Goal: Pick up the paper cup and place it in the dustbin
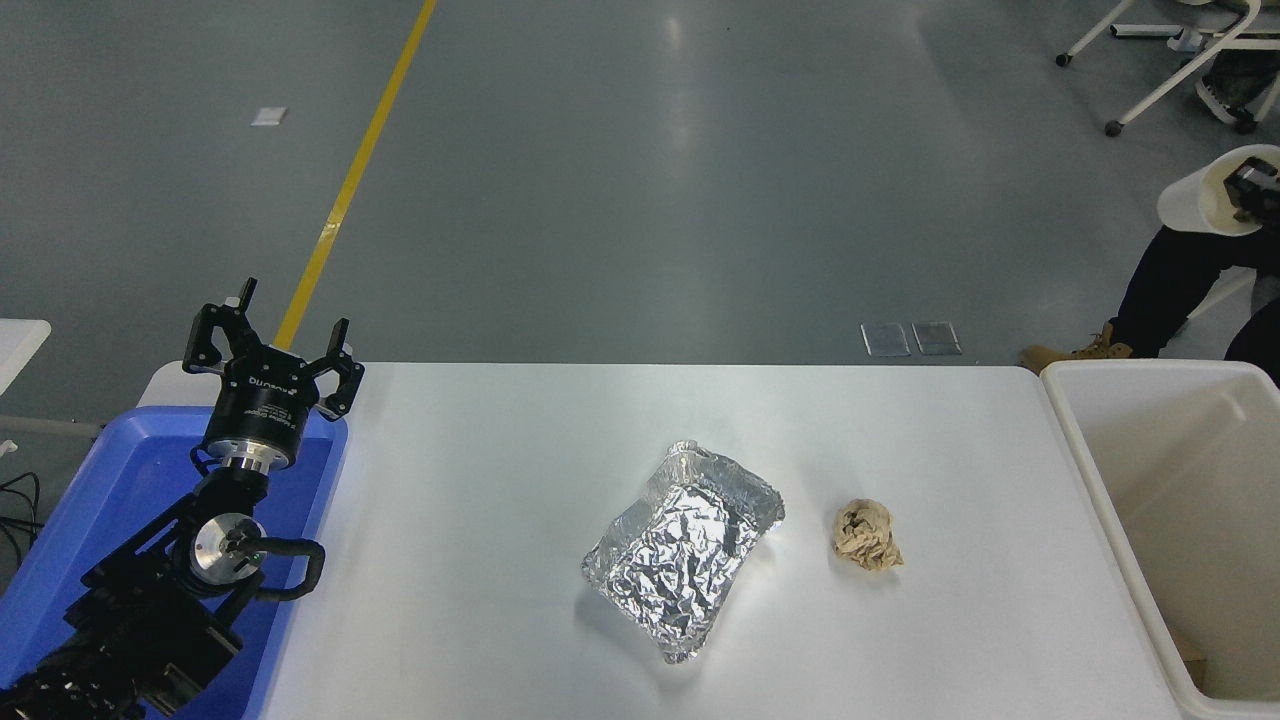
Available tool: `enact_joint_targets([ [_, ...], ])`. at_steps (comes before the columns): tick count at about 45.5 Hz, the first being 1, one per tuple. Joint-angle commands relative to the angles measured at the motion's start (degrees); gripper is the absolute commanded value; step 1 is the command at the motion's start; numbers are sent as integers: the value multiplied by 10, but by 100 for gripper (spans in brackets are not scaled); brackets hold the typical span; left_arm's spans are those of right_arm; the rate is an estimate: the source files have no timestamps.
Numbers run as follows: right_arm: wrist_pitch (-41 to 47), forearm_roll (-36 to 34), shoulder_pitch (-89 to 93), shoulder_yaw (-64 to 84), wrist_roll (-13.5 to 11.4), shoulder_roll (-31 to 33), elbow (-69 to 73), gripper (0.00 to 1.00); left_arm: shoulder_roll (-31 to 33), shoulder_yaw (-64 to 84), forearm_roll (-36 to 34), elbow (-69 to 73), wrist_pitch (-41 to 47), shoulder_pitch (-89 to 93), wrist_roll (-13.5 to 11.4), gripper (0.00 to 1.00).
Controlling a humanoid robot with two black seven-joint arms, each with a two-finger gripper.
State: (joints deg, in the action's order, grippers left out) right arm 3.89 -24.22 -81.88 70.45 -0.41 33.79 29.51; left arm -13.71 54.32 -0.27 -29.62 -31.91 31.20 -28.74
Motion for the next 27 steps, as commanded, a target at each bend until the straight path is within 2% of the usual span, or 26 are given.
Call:
enact_joint_targets([
  [1, -83, -64, 140, -73, -9, 17, -69, 0, 0, 0, 0, 0, 0, 0, 0, 98],
  [16, -132, -64, 349, -317, -8, 12, -133, 0, 0, 1, 0, 0, 0, -1, 0, 98],
  [27, -157, -58, 417, -403, -7, -28, -133, 0, 0, 1, 0, 0, 0, -1, 0, 98],
])
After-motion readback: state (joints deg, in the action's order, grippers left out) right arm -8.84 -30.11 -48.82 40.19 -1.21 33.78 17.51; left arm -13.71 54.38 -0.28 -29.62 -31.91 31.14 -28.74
